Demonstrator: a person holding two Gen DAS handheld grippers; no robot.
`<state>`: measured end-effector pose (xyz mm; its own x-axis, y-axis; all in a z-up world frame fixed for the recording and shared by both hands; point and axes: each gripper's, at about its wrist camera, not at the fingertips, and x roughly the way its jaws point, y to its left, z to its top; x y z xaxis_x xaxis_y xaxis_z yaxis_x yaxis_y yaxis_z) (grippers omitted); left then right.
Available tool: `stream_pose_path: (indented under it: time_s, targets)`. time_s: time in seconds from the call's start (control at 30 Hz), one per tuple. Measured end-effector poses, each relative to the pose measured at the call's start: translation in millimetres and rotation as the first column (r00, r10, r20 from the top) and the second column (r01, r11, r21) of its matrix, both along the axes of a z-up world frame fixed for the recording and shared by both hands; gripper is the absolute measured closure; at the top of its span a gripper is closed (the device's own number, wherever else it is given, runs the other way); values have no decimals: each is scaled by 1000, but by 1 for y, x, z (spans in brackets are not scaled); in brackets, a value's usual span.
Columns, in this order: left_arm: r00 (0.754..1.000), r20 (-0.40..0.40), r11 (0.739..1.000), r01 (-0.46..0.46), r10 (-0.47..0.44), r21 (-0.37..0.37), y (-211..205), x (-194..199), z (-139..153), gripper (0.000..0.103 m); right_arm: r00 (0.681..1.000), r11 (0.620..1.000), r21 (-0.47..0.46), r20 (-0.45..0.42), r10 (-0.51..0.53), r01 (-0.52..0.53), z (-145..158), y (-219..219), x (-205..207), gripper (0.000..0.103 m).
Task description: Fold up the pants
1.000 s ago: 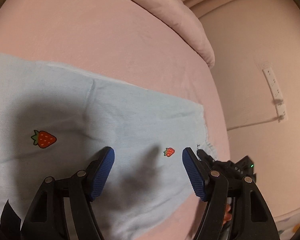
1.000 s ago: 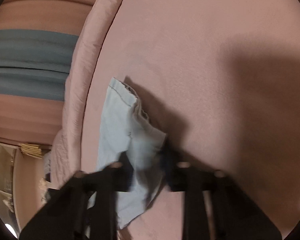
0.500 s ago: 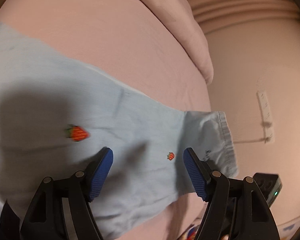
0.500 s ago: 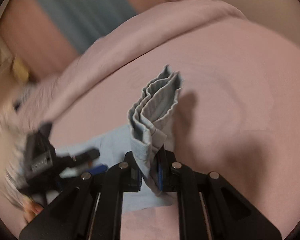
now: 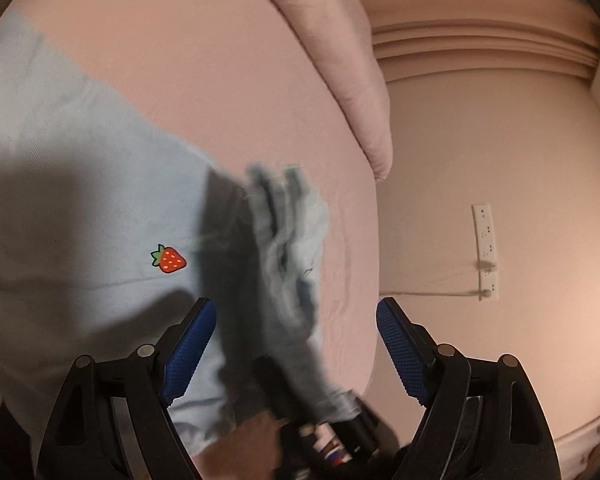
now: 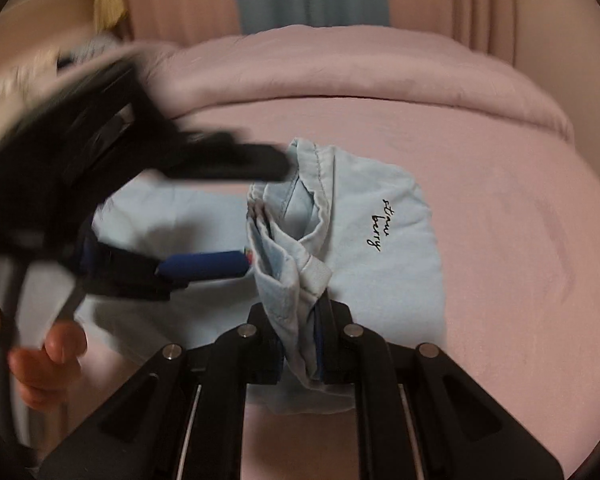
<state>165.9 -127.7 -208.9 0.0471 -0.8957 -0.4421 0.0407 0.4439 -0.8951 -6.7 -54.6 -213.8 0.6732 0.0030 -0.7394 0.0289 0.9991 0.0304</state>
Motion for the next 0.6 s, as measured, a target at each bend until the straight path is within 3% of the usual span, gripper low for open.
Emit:
stream_pose_path:
  time_s: [0.07, 0.13, 0.2, 0.23, 0.4, 0.5, 0.6]
  targets:
    - [1000, -25, 1000, 7, -6, 26, -3, 2, -7, 21, 1000, 996, -82, -19, 17, -19, -11, 12, 1, 88]
    - [999, -34, 996, 7, -4, 88, -10, 9, -15, 36, 999, 994, -97, -24, 45, -47, -18, 14, -3, 88]
    - [1000, 16, 988, 1, -4, 154, -12, 10, -14, 89, 997, 988, -134, -4, 78, -77, -19, 18, -9, 90]
    - [999, 32, 988, 6, -11, 156, -12, 9, -11, 97, 995, 982, -164, 10, 97, -94, -17, 22, -10, 90]
    - [995, 101, 990, 4, -18, 138, 6, 8, 11, 100, 994, 968, -232, 40, 105, -93, -10, 32, -10, 90]
    - [982, 180, 980, 22, -58, 196, 23, 16, 31, 100, 991, 964, -255, 91, 100, -74, -2, 43, -10, 90]
    - [968, 240, 970, 10, -70, 242, 48, 18, 42, 100, 986, 976, -206, 131, 104, -75, 5, 57, -5, 90]
